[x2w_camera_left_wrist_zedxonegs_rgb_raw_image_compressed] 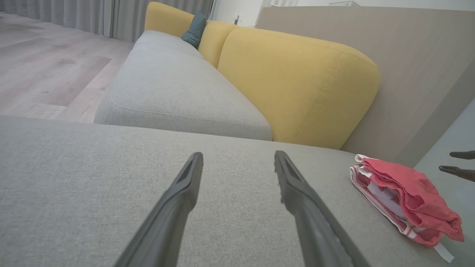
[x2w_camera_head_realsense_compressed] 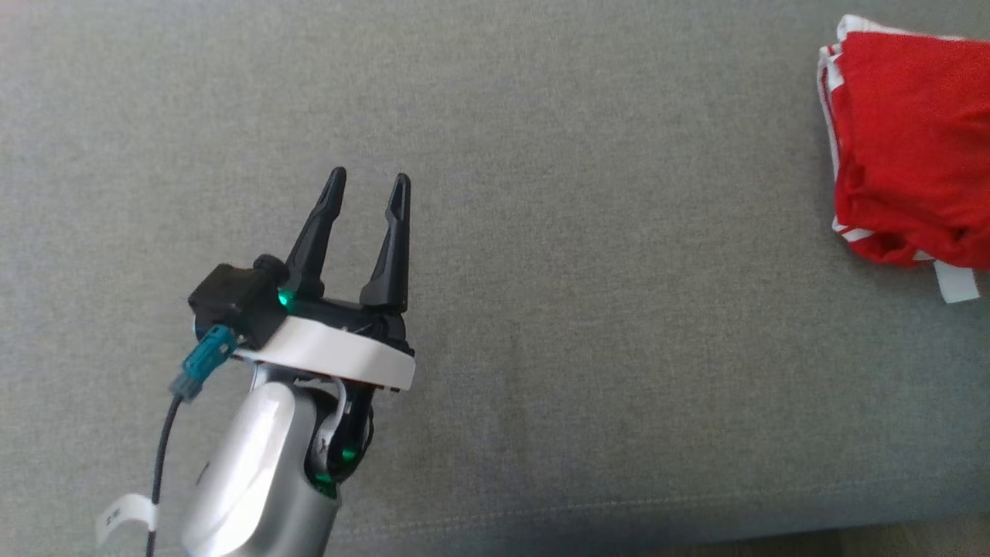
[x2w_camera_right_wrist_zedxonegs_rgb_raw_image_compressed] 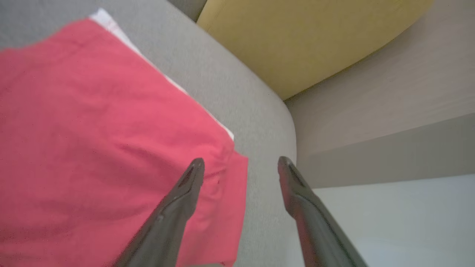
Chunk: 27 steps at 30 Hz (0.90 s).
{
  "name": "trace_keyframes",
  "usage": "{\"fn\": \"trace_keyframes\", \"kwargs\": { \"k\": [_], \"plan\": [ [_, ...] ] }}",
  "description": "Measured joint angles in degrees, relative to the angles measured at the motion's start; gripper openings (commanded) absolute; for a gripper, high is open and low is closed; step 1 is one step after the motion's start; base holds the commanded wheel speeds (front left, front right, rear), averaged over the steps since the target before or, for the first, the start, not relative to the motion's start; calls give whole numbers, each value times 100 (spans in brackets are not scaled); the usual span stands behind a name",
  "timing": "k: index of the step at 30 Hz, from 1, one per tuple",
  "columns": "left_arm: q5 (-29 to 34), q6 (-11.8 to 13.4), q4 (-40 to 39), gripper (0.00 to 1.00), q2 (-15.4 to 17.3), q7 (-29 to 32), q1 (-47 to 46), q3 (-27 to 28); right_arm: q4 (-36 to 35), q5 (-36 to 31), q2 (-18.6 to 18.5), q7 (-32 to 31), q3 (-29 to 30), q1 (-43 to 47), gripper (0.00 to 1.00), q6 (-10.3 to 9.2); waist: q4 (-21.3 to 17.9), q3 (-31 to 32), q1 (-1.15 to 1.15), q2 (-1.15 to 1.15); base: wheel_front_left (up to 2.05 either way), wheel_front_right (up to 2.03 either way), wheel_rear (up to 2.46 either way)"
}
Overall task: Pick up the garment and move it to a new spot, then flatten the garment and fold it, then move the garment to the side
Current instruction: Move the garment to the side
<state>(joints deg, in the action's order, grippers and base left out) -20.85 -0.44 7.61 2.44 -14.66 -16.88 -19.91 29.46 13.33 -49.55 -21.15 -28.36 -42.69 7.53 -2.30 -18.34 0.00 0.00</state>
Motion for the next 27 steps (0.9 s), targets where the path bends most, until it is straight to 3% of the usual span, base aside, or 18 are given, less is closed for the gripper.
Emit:
{"fn": "trace_keyframes", "kwargs": {
  "k": [4,10,11,20,23,27],
  "plan": [
    [0,2,-10,100,0,0,44,44,-243,-224,268,271,342,-5,100,0,23,208,0,0,0,0,0],
    [7,29,-52,100,0,0,317,252,-677,-380,1203,1124,923,43,100,0,67,571,0,0,0,0,0],
    [7,29,-52,100,0,0,317,252,-677,-380,1203,1124,923,43,100,0,67,571,0,0,0,0,0],
    [119,44,-199,100,0,-1,689,514,-1058,-328,2997,2459,1973,1329,100,0,222,1130,0,0,0,0,0],
    [116,60,-211,100,3,-2,899,599,-1349,-694,3562,3085,1994,1922,100,0,321,1333,0,0,0,0,0],
    [177,97,-276,100,3,-3,1140,602,-1494,-927,4201,3384,2193,2548,100,0,398,1519,0,0,0,0,0]
  ]
}}
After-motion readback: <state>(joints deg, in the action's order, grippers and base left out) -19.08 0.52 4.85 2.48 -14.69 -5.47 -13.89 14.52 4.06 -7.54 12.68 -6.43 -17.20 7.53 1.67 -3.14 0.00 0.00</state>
